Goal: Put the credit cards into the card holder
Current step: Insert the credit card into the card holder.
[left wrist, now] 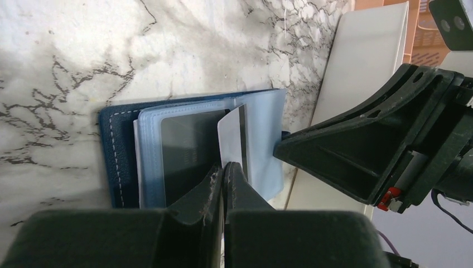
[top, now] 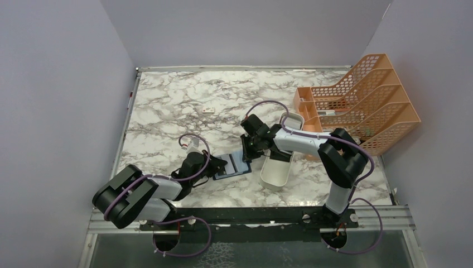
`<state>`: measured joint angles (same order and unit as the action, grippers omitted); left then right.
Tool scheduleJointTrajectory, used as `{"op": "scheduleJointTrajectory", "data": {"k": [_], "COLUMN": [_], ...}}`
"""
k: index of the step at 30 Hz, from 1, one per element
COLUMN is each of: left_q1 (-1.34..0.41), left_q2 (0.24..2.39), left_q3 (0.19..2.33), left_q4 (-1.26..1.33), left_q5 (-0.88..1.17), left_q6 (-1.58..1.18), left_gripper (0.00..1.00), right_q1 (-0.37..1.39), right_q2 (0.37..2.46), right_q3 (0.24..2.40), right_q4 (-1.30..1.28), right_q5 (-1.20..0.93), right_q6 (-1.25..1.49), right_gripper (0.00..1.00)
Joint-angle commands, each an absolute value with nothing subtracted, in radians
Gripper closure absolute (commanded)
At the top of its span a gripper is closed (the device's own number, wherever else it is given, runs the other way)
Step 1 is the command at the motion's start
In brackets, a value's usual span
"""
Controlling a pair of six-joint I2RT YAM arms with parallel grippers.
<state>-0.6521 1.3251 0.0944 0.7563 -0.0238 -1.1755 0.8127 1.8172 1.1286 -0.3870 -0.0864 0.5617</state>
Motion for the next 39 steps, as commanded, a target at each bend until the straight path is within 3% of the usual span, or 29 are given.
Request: {"op": "scheduleJointTrajectory", "data": {"k": [1, 8, 16, 27, 39], "left_q1": [-0.663, -0.661, -0.663, -0.668, -0.687], "left_q2": [1.373, 1.351, 1.280, 1.356, 1.313], "left_q3": [0.111, 0.156, 0.197, 0.259, 0.271], "left_q4": [0.634, 0.596, 0.459, 0.422, 0.427], "left_q5": [-0.043, -0.032, -0.054, 0.002, 0.066], "left_q6": [-1.107, -1.056, -1.020, -1.003, -1.059], "left_gripper": [0.92, 0.69, 0.60, 0.57, 0.57], "right_q1": [0.818, 0.818, 0.818, 0.816, 0.816], "right_q2": [1.848, 1.824, 1.805, 1.811, 1.796], "right_q3": [1.124, 1.135, 1.101, 1.048, 1.034], "right_q4": [-0.454, -0.445, -0.397, -0.269, -0.246], "right_q5": [-0.031, -0.070, -0.139, -0.286, -0.249], "right_q6": [0.560, 0.561, 0.568, 0.605, 0.630], "right_gripper": [0.83, 0.76, 0.74, 0.76, 0.76]}}
